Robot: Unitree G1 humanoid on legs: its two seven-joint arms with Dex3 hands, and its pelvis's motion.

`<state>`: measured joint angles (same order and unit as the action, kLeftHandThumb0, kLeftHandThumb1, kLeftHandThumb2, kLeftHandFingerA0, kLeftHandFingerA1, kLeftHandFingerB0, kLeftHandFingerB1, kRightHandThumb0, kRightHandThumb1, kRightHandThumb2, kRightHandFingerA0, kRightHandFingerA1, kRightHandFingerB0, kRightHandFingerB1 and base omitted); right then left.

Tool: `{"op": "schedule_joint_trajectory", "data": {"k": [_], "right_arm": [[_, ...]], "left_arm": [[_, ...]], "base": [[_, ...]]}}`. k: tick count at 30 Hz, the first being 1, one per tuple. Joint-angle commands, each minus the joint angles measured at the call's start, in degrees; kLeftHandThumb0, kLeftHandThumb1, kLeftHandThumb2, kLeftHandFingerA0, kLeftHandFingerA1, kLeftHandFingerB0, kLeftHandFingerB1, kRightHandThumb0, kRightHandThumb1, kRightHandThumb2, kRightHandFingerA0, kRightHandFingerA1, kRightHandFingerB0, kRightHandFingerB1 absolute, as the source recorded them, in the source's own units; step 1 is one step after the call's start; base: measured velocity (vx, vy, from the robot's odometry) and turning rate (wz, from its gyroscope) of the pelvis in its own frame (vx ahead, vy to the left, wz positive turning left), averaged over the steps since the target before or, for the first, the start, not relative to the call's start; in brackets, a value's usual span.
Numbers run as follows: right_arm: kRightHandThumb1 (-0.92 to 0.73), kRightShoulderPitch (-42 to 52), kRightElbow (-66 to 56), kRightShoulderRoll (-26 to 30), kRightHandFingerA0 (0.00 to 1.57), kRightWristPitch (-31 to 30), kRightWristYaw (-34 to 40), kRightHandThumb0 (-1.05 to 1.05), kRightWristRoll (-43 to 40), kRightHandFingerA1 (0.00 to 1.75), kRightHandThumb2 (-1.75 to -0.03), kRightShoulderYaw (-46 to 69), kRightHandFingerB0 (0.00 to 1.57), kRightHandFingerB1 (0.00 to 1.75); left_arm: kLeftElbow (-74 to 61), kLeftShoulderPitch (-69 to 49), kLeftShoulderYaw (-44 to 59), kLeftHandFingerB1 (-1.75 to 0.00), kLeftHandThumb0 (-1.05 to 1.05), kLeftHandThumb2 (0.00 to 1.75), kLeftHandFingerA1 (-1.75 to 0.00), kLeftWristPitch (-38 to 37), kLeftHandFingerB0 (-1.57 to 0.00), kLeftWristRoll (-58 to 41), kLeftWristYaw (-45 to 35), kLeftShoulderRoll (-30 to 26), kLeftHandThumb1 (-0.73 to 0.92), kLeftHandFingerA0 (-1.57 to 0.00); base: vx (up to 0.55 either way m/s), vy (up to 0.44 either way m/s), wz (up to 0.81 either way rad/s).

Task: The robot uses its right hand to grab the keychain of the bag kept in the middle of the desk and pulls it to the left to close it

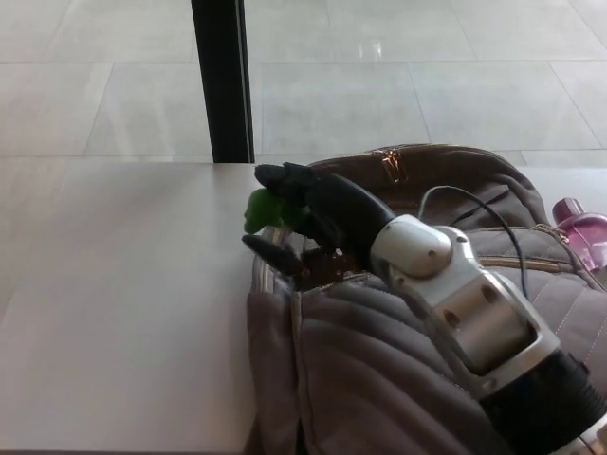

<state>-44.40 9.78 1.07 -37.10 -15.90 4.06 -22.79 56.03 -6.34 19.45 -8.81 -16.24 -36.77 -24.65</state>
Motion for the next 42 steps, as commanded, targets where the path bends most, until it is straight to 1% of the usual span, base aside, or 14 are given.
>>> {"op": "schedule_joint_trajectory", "data": {"k": [1, 8, 10, 12, 15, 17, 20, 25, 35, 36, 37, 39, 41, 42], "right_arm": [[-0.55, 1.66, -9.67, 13.94, 0.00, 5.89, -17.48, -1.00, -4.42, 0.00, -0.92, 2.26, 0.00, 0.00], [-0.75, -2.16, -14.52, 25.67, 0.00, 4.98, -23.65, -0.92, -4.52, 0.00, -0.84, 5.10, 0.00, 0.02], [-0.68, -2.74, -13.66, 29.63, 0.00, 6.14, -26.81, -1.04, -5.38, 0.17, -1.11, 6.11, 0.00, 0.02], [-0.82, -3.01, -13.04, 30.34, 0.00, 6.21, -27.24, -1.00, -5.63, 0.00, -0.65, 6.09, 0.00, 0.00], [-0.80, -1.79, -13.10, 31.99, 0.00, 2.11, -28.05, -1.05, -7.90, 0.00, -0.64, 7.86, 0.00, 0.00], [-0.66, -0.26, -12.67, 34.54, 0.00, 4.74, -29.78, -1.05, -7.78, 0.07, -1.17, 8.07, 0.00, 0.00], [-0.89, 0.48, -13.95, 37.03, 0.00, 6.02, -30.62, -1.05, -6.61, 0.00, -0.69, 6.94, 0.35, 0.31], [-0.77, 4.18, -16.02, 36.78, 0.00, 4.16, -31.01, -1.00, -10.14, 0.13, -1.16, 9.13, 0.00, 0.04], [-0.92, 3.44, -17.90, 39.18, 0.00, 7.38, -31.93, -1.05, -6.28, 0.00, -0.74, 6.65, 0.22, 0.35], [-0.77, 3.60, -18.17, 38.77, 0.00, 6.93, -31.37, -1.05, -6.74, 0.00, -0.92, 7.21, 0.20, 0.38], [-0.70, 3.98, -18.11, 36.77, 0.00, 3.57, -30.58, -1.05, -9.94, 0.00, -0.93, 9.76, 0.11, 0.23], [-0.85, 4.21, -18.40, 35.50, 0.00, 1.57, -29.65, -1.05, -10.90, 0.00, -0.67, 10.99, 0.01, 0.30], [-0.68, 4.51, -18.70, 33.99, 0.00, -1.15, -29.15, -1.05, -12.51, 0.29, -1.12, 12.92, 0.01, 0.07], [-0.67, 4.45, -18.83, 33.42, 0.00, -2.98, -29.36, -1.03, -13.30, 0.00, -0.94, 13.84, 0.00, 0.00]], "left_arm": [[0.15, -1.55, -0.50, -1.05, -1.05, 0.92, -1.07, -0.47, -0.60, 1.24, 0.42, -0.69, 0.92, -0.75], [0.01, -1.77, -0.31, -1.09, -1.05, 1.35, -1.09, -0.45, -0.58, 1.28, 1.27, -0.82, 0.72, -0.74], [0.23, -1.42, 0.01, -1.06, -1.05, 0.93, -1.07, 0.05, -0.61, 0.89, 1.24, -0.92, 0.92, -0.78], [0.53, -1.09, 0.18, -1.07, -1.05, 1.34, -1.09, 0.22, -0.61, 0.79, 1.24, -1.23, 0.70, -0.77], [0.39, -1.19, 0.04, -1.03, -1.05, 0.90, -1.01, -0.53, -0.68, 1.00, 1.15, -1.24, 0.92, -0.86], [0.46, -1.26, -0.05, -1.04, -1.05, 1.33, -1.05, -0.83, -0.65, 1.09, 0.92, -1.30, 0.71, -0.81], [-0.07, -1.60, -0.18, -1.07, -1.05, 1.33, -1.09, -1.09, -0.62, 1.13, 0.54, -1.31, 0.71, -0.78], [0.16, -1.30, 0.03, -1.12, -1.05, 1.34, -1.12, 0.09, -0.56, 0.83, 0.59, -1.60, 0.69, -0.78], [-0.92, -2.46, -0.06, -1.07, -1.05, 0.90, -1.08, -0.68, -0.63, 0.89, 0.03, -1.78, 0.92, -0.78], [-0.91, -2.45, -0.09, -1.08, -1.05, 1.34, -1.10, -0.64, -0.59, 0.96, -0.02, -1.92, 0.71, -0.75], [-0.63, -2.36, -0.23, -1.04, -1.05, 0.89, -1.04, -0.88, -0.64, 1.27, 0.26, -2.05, 0.92, -0.79], [-1.00, -2.47, -0.25, -1.06, -1.05, 1.33, -1.07, -0.47, -0.61, 1.26, 0.56, -2.05, 0.70, -0.77], [-1.48, -2.78, -0.37, -1.06, -1.05, 1.33, -1.06, -0.63, -0.62, 1.34, 0.59, -2.06, 0.70, -0.77], [-1.38, -2.72, -0.40, -1.03, -1.05, 0.89, -1.03, -0.57, -0.66, 1.33, 0.61, -2.08, 0.92, -0.80]], "base": [[0.00, 0.000, 0.00], [0.00, 0.000, 0.00], [0.00, 0.000, 0.00], [0.00, 0.000, 0.00], [0.00, 0.000, 0.00], [0.00, 0.000, 0.00], [0.00, 0.000, 0.00], [0.00, 0.000, 0.00], [0.00, 0.000, 0.00], [0.00, 0.000, 0.00], [0.00, 0.000, 0.00], [0.00, 0.000, 0.00], [0.00, 0.000, 0.00], [0.00, 0.000, 0.00]]}}
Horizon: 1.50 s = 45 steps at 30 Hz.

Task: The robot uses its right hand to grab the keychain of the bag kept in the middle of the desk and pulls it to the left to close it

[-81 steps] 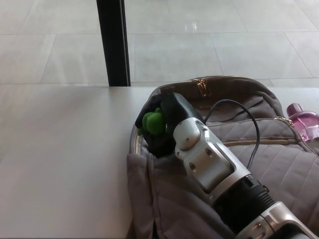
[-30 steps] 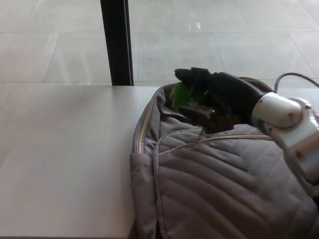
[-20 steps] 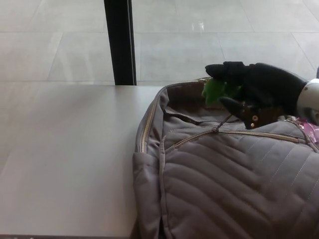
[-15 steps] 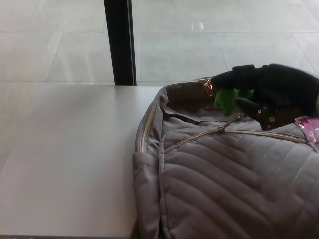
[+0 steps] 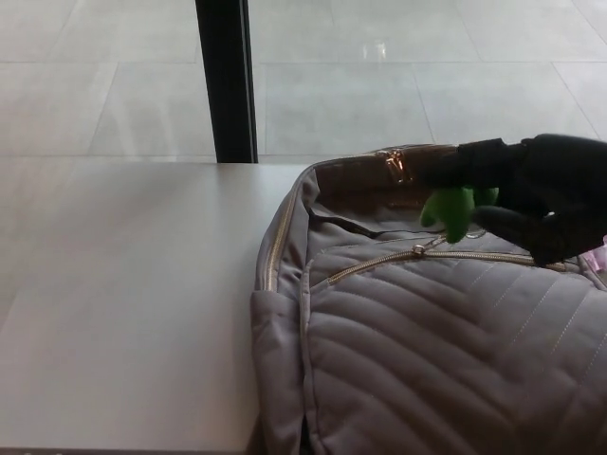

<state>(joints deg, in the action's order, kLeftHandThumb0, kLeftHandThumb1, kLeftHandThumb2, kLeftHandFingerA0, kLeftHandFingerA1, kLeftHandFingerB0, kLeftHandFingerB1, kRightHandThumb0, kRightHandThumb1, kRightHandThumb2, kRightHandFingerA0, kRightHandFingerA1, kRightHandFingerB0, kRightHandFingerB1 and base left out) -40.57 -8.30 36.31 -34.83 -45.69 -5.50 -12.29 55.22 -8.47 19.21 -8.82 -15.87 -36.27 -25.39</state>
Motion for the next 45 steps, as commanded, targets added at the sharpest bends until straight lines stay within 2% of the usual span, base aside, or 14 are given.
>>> {"op": "schedule_joint_trajectory", "data": {"k": [1, 3, 15, 18, 19, 25, 26, 27, 31, 33, 38, 39, 40, 45], "right_arm": [[-0.85, 0.21, -0.19, -2.35, 0.00, -7.01, 0.08, -1.05, -4.59, 0.00, -0.66, 3.93, 0.00, 0.00], [-0.86, -1.09, 1.60, -2.72, 0.00, -10.00, -2.08, -1.05, -7.17, 0.00, -0.66, 5.15, 0.00, 0.00], [-0.78, -12.39, 10.82, 0.09, 0.16, -14.44, -4.14, -1.05, -11.32, 0.34, -1.18, 13.03, 0.00, 0.02], [-0.78, -13.88, 13.27, 0.81, 0.17, -14.67, -4.82, -1.04, -11.74, 0.34, -1.19, 13.87, 0.00, 0.03], [-0.92, -13.91, 13.48, 1.34, 0.07, -14.72, -5.29, -0.98, -11.58, 0.39, -0.71, 13.49, 0.00, 0.05], [-0.71, -11.11, 13.23, 6.64, 0.00, -12.22, -7.75, -0.89, -10.57, 0.37, -1.18, 12.60, 0.00, 0.12], [-0.83, -9.99, 13.36, 9.02, 0.01, -10.40, -8.51, -0.97, -10.38, 0.48, -1.24, 14.04, 0.01, 0.05], [-0.83, -9.64, 14.31, 10.28, 0.04, -10.08, -8.76, -0.96, -10.59, 0.51, -1.25, 15.32, 0.00, 0.07], [-0.92, -5.85, 17.39, 17.55, 0.16, -9.94, -9.13, -0.93, -11.81, 0.42, -0.75, 22.95, 0.00, 0.14], [-0.91, -1.93, 18.53, 19.59, 0.16, -8.49, -8.63, -0.93, -12.48, 0.40, -0.79, 28.42, 0.00, 0.15], [-0.74, 11.61, 27.45, 21.78, 0.13, -9.55, -7.24, -0.86, -15.37, 0.48, -1.10, 52.07, 0.03, 0.20], [-0.90, 15.25, 26.87, 21.19, 0.29, -9.50, -5.07, -0.90, -14.04, 0.36, -0.68, 56.67, 0.12, 0.23], [-0.71, 22.30, 29.35, 20.32, 0.15, -4.80, -5.54, -0.90, -12.98, 0.48, -1.11, 63.10, 0.06, 0.28], [-0.70, 38.66, 41.95, 17.89, 0.21, 5.40, -1.55, -0.84, -12.58, 0.52, -1.08, 76.37, 0.09, 0.35]], "left_arm": [[-0.46, -0.52, -0.21, -1.03, -1.05, 0.89, -1.03, -0.54, -0.65, 1.00, 0.16, -1.36, 0.92, -0.79], [-1.05, -0.97, -0.11, -1.05, -1.05, 1.33, -1.05, -0.27, -0.64, 0.79, 0.27, -1.21, 0.70, -0.80], [-0.40, -0.36, -0.09, -1.05, -1.05, 0.88, -1.07, 0.24, -0.61, 0.46, -0.21, -1.31, 0.92, -0.77], [0.29, 0.05, -0.07, -1.06, -1.05, 0.89, -1.08, 0.29, -0.61, 0.54, 0.17, -1.25, 0.91, -0.75], [0.13, -0.15, -0.12, -1.06, -1.05, 0.90, -1.08, 0.12, -0.61, 0.58, -0.02, -1.31, 0.92, -0.74], [-0.01, -0.23, -0.67, -1.04, -1.05, 0.89, -1.06, -0.21, -0.62, 0.90, -0.36, -1.50, 0.92, -0.78], [0.37, -0.15, -0.48, -1.06, -1.05, 1.33, -1.08, 0.09, -0.61, 0.70, -0.30, -1.50, 0.67, -0.77], [0.84, 0.02, -0.41, -1.03, -1.05, 0.89, -1.04, -0.20, -0.65, 0.69, -0.22, -1.43, 0.90, -0.80], [1.18, 0.49, -0.50, -1.10, -1.05, 1.33, -1.10, -0.70, -0.58, 0.69, -0.63, -1.39, 0.68, -0.75], [0.49, 0.20, -0.40, -1.07, -1.05, 0.88, -1.07, -0.40, -0.58, 0.44, -0.82, -1.38, 0.90, -0.76], [-0.05, 0.44, -0.27, -1.11, -1.05, 1.33, -1.12, 0.55, -0.56, 0.07, -0.71, -1.21, 0.69, -0.73], [0.55, 0.71, -0.19, -1.09, -1.05, 1.33, -1.11, 0.43, -0.58, 0.09, -0.60, -1.23, 0.68, -0.75], [0.90, 0.87, -0.15, -1.05, -1.05, 0.89, -1.07, 0.22, -0.62, 0.13, -0.61, -1.32, 0.91, -0.77], [0.31, 1.35, -0.61, -1.05, -1.05, 0.89, -1.05, 0.70, -0.62, 0.62, -0.17, -1.56, 0.92, -0.78]], "base": [[0.00, 0.000, 0.00], [0.00, 0.000, 0.00], [0.00, 0.000, 0.00], [0.00, 0.000, 0.00], [0.00, 0.000, 0.00], [0.00, 0.000, 0.00], [0.00, 0.000, 0.00], [0.00, 0.000, 0.00], [0.00, 0.000, 0.00], [0.00, 0.000, 0.00], [0.00, 0.000, 0.00], [0.00, 0.000, 0.00], [0.00, 0.000, 0.00], [0.00, 0.000, 0.00]]}}
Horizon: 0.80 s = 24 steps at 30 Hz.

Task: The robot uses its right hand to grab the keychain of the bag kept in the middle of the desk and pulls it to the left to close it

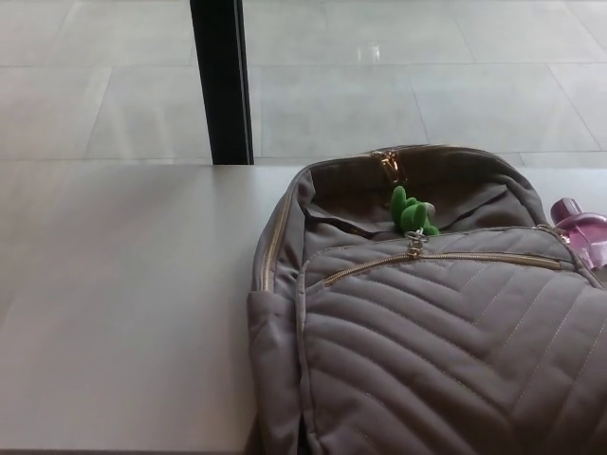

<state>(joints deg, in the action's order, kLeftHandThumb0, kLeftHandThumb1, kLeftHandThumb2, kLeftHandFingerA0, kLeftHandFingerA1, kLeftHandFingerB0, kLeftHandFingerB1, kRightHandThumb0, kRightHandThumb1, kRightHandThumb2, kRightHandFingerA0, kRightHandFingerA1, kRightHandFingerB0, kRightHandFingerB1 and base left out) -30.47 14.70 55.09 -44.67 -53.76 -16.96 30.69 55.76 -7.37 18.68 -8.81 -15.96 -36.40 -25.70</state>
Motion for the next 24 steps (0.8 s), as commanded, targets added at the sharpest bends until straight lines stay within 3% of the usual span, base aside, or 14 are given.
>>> {"op": "schedule_joint_trajectory", "data": {"k": [1, 5, 6, 7, 9, 10, 12, 14, 15, 17, 18, 19, 21, 24], "right_arm": [[-0.77, 30.62, 21.31, -1.55, 0.23, 16.85, 8.07, -0.93, -1.76, 0.54, -1.13, 35.20, 0.04, 0.30], [-0.72, 35.18, 24.58, -5.46, 0.23, 18.32, 14.81, -0.83, -4.23, 0.56, -1.10, 40.81, 0.07, 0.41], [-0.92, 36.21, 25.80, -6.07, 0.29, 19.52, 14.98, -0.84, -5.05, 0.50, -0.68, 41.60, 0.12, 0.32], [-0.73, 37.41, 29.25, -7.01, 0.25, 21.54, 16.21, -0.88, -6.62, 0.58, -1.11, 42.39, 0.04, 0.39], [-0.71, 38.53, 32.30, -8.38, 0.23, 24.07, 17.90, -0.86, -7.43, 0.58, -1.09, 42.53, 0.05, 0.41], [-0.68, 38.67, 32.64, -9.39, 0.22, 25.03, 18.71, -0.86, -7.62, 0.58, -1.07, 42.61, 0.08, 0.42], [-0.88, 38.84, 33.62, -10.33, 0.21, 26.30, 19.45, -0.89, -7.98, 0.56, -0.67, 42.82, 0.08, 0.37], [-0.69, 38.59, 34.20, -12.58, 0.13, 28.19, 21.08, -0.85, -8.34, 0.58, -1.07, 43.08, 0.04, 0.42], [-0.88, 37.79, 33.94, -14.95, 0.18, 28.91, 23.53, -0.85, -8.71, 0.57, -0.67, 43.60, 0.07, 0.38], [-0.85, 37.49, 33.66, -16.70, 0.22, 29.17, 25.73, -0.84, -8.74, 0.58, -0.66, 44.56, 0.10, 0.41], [-0.67, 37.20, 33.73, -17.88, 0.20, 29.61, 26.85, -0.84, -8.57, 0.60, -1.04, 44.57, 0.05, 0.44], [-0.63, 36.51, 34.93, -20.49, 0.30, 30.23, 30.35, -0.75, -7.73, 0.63, -1.00, 43.79, 0.04, 0.40], [-0.63, 37.06, 34.79, -22.52, 0.32, 30.68, 31.24, -0.74, -6.98, 0.67, -1.00, 43.40, 0.00, 0.27], [-0.76, 38.68, 32.28, -26.55, 0.25, 30.79, 31.91, -0.70, -5.45, 0.67, -0.69, 42.20, 0.00, 0.19]], "left_arm": [[-0.32, 0.28, -0.08, -1.05, -1.05, 0.89, -1.06, 0.98, -0.62, 0.66, 0.06, -1.17, 0.92, -0.78], [0.38, 0.38, 0.29, -1.06, -1.05, 0.90, -1.08, 1.27, -0.60, 0.21, -0.25, -1.05, 0.92, -0.77], [0.59, 0.39, 0.52, -1.07, -1.05, 0.90, -1.08, 1.52, -0.59, -0.07, -0.23, -0.87, 0.91, -0.76], [1.47, 0.53, 0.93, -1.08, -1.05, 0.89, -1.09, 1.67, -0.57, -0.49, -0.54, -0.83, 0.91, -0.75], [1.14, 0.01, 1.40, -1.10, -1.05, 0.89, -1.10, 2.50, -0.55, -1.09, -0.61, -0.65, 0.90, -0.74], [1.29, 0.02, 1.57, -1.13, -1.05, 1.33, -1.15, 2.78, -0.55, -1.28, -0.55, -0.57, 0.67, -0.72], [1.25, -0.09, 1.68, -1.16, -1.05, 0.91, -1.15, 2.89, -0.50, -1.37, -0.63, -0.56, 0.92, -0.71], [1.10, 0.02, 1.78, -1.16, -1.05, 0.91, -1.15, 3.13, -0.51, -1.49, -0.33, -0.24, 0.92, -0.71], [1.71, 0.08, 2.00, -1.17, -1.05, 0.92, -1.15, 2.90, -0.51, -1.60, -0.13, -0.08, 0.92, -0.72], [2.17, -0.56, 2.16, -1.17, -1.05, 0.90, -1.15, 2.53, -0.50, -1.79, -0.45, 0.22, 0.92, -0.71], [2.59, -0.61, 2.38, -1.17, -1.05, 0.90, -1.16, 2.68, -0.52, -2.02, -0.76, 0.12, 0.91, -0.73], [2.69, -0.96, 3.08, -1.15, -1.05, 1.33, -1.17, 4.02, -0.53, -2.76, -0.55, 0.03, 0.70, -0.75], [2.59, -1.35, 3.26, -1.19, -1.05, 0.95, -1.19, 4.35, -0.46, -2.80, -0.27, -0.14, 0.92, -0.74], [2.68, -2.19, 3.10, -1.24, -1.05, 0.99, -1.22, 3.98, -0.44, -2.16, 0.41, -0.36, 0.92, -0.72]], "base": [[0.00, 0.000, 0.00], [0.00, 0.000, 0.00], [0.00, 0.000, 0.00], [0.00, 0.000, 0.00], [0.00, 0.000, 0.00], [0.00, 0.000, 0.00], [0.00, 0.000, 0.00], [0.00, 0.000, 0.00], [0.00, 0.000, 0.00], [0.00, 0.000, 0.00], [0.00, 0.000, 0.00], [0.00, 0.000, 0.00], [0.00, 0.000, 0.00], [0.00, 0.000, 0.00]]}}
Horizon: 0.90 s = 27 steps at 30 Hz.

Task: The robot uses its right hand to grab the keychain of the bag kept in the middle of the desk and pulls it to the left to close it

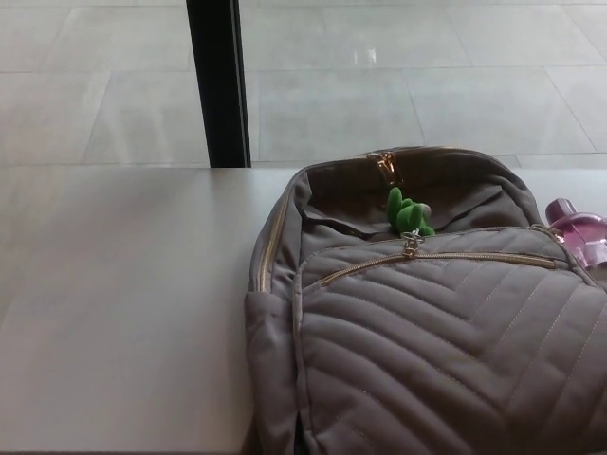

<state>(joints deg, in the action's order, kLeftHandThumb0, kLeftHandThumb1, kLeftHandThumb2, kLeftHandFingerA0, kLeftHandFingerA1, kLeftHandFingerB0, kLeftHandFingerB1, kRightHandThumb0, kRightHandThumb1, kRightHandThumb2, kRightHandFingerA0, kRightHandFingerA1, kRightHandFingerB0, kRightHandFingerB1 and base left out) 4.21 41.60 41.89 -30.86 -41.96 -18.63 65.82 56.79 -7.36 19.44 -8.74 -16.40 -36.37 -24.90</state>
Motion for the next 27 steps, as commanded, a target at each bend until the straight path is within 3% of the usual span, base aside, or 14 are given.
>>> {"op": "schedule_joint_trajectory", "data": {"k": [1, 7, 9, 10, 11, 16, 17, 18, 21, 22, 24, 25, 26, 27], "right_arm": [[-0.64, 4.33, 4.87, -13.93, 0.28, 16.55, 21.17, -0.81, -3.42, 0.68, -0.96, 7.05, 0.00, 0.27], [-0.78, 8.70, 5.44, -15.53, 0.26, 18.99, 21.66, -0.70, -1.43, 0.75, -0.62, 5.58, 0.00, 0.40], [-0.60, 10.77, 7.33, -14.72, 0.31, 20.43, 21.22, -0.73, -1.09, 0.70, -0.97, 5.20, 0.02, 0.37], [-0.75, 11.19, 7.72, -14.59, 0.26, 20.91, 20.78, -0.73, -1.19, 0.72, -0.63, 5.01, 0.01, 0.41], [-0.58, 11.57, 7.59, -14.81, 0.25, 21.59, 20.58, -0.75, -1.17, 0.67, -0.97, 4.72, 0.01, 0.41], [-0.59, 13.54, 10.25, -14.41, 0.30, 24.73, 20.62, -0.72, -1.22, 0.68, -0.95, 3.50, 0.04, 0.50], [-0.73, 14.12, 12.55, -14.13, 0.29, 25.62, 20.21, -0.71, -1.49, 0.68, -0.62, 3.17, 0.10, 0.42], [-0.59, 14.68, 13.44, -14.08, 0.29, 25.89, 19.56, -0.74, -1.77, 0.68, -0.93, 3.08, 0.06, 0.48], [-0.75, 16.45, 15.00, -13.80, 0.30, 28.09, 18.02, -0.72, -1.35, 0.65, -0.62, 1.76, 0.11, 0.40], [-0.58, 17.94, 15.69, -13.92, 0.31, 29.55, 17.33, -0.73, -0.65, 0.65, -0.94, 0.90, 0.10, 0.50], [-0.58, 19.53, 16.90, -13.78, 0.32, 30.23, 16.50, -0.71, -1.20, 0.65, -0.93, 0.88, 0.12, 0.50], [-0.73, 20.44, 17.18, -13.92, 0.38, 31.29, 16.39, -0.69, -0.79, 0.65, -0.62, 0.33, 0.18, 0.41], [-0.73, 21.36, 17.82, -13.86, 0.39, 32.34, 15.45, -0.68, -0.57, 0.62, -0.62, -0.25, 0.19, 0.39], [-0.73, 22.60, 19.77, -13.37, 0.44, 34.37, 13.92, -0.67, 0.30, 0.56, -0.62, -1.59, 0.22, 0.34]], "left_arm": [[2.25, -2.45, 2.42, -1.23, -1.05, 0.98, -1.21, 3.39, -0.46, -1.61, 0.32, -1.20, 0.92, -0.75], [3.72, -4.80, 3.80, -1.24, -1.05, 0.98, -1.23, 3.48, -0.45, -2.62, 0.15, -0.25, 0.92, -0.74], [4.59, -6.86, 4.45, -1.14, -1.05, 1.29, -1.21, 3.52, -0.48, -3.09, -0.12, 0.55, 0.84, -0.73], [4.42, -7.33, 4.55, -1.18, -1.05, 0.99, -1.23, 3.24, -0.43, -3.14, -0.26, 0.75, 0.92, -0.68], [4.51, -7.42, 4.71, -1.21, -1.05, 0.99, -1.24, 3.25, -0.42, -3.14, 0.33, 0.95, 0.92, -0.68], [6.15, -8.49, 5.28, -1.21, -1.05, 1.01, -1.22, 2.11, -0.47, -2.87, -0.25, 1.02, 0.92, -0.71], [6.08, -9.37, 5.15, -1.22, -1.05, 1.04, -1.23, 2.05, -0.39, -2.40, -0.03, 0.80, 0.92, -0.69], [6.06, -10.17, 5.20, -1.21, -1.05, 1.05, -1.23, 1.77, -0.38, -2.28, -0.26, 0.69, 0.92, -0.68], [6.22, -12.28, 5.57, -1.21, -1.05, 1.06, -1.23, 0.73, -0.37, -2.21, -1.34, 0.72, 0.92, -0.66], [6.52, -13.50, 5.49, -1.17, -1.05, 1.05, -1.22, 0.56, -0.39, -2.01, -2.19, 0.53, 0.92, -0.65], [6.44, -15.41, 5.82, -1.17, -1.05, 1.05, -1.22, 0.28, -0.39, -2.32, -3.62, 0.34, 0.92, -0.65], [6.81, -16.09, 6.06, -1.18, -1.05, 1.03, -1.24, 0.31, -0.40, -2.64, -4.69, 0.37, 0.92, -0.65], [6.96, -16.91, 5.94, -0.78, -0.90, 1.36, -1.19, -0.16, -0.06, -2.39, -4.82, 0.51, 0.46, -0.87], [8.02, -18.14, 5.38, -0.74, -0.92, 1.37, -1.11, -1.77, -0.03, -1.59, -5.77, 0.54, 0.48, -0.77]], "base": [[0.00, 0.000, 0.00], [0.00, 0.000, 0.00], [0.00, 0.000, 0.00], [0.00, 0.000, 0.00], [0.00, 0.000, 0.00], [0.00, 0.000, 0.00], [0.00, 0.000, 0.00], [0.00, 0.000, 0.00], [0.00, 0.000, 0.00], [0.00, 0.000, 0.00], [0.00, 0.000, 0.00], [0.00, 0.000, 0.00], [0.00, 0.000, 0.00], [0.00, 0.000, 0.00]]}}
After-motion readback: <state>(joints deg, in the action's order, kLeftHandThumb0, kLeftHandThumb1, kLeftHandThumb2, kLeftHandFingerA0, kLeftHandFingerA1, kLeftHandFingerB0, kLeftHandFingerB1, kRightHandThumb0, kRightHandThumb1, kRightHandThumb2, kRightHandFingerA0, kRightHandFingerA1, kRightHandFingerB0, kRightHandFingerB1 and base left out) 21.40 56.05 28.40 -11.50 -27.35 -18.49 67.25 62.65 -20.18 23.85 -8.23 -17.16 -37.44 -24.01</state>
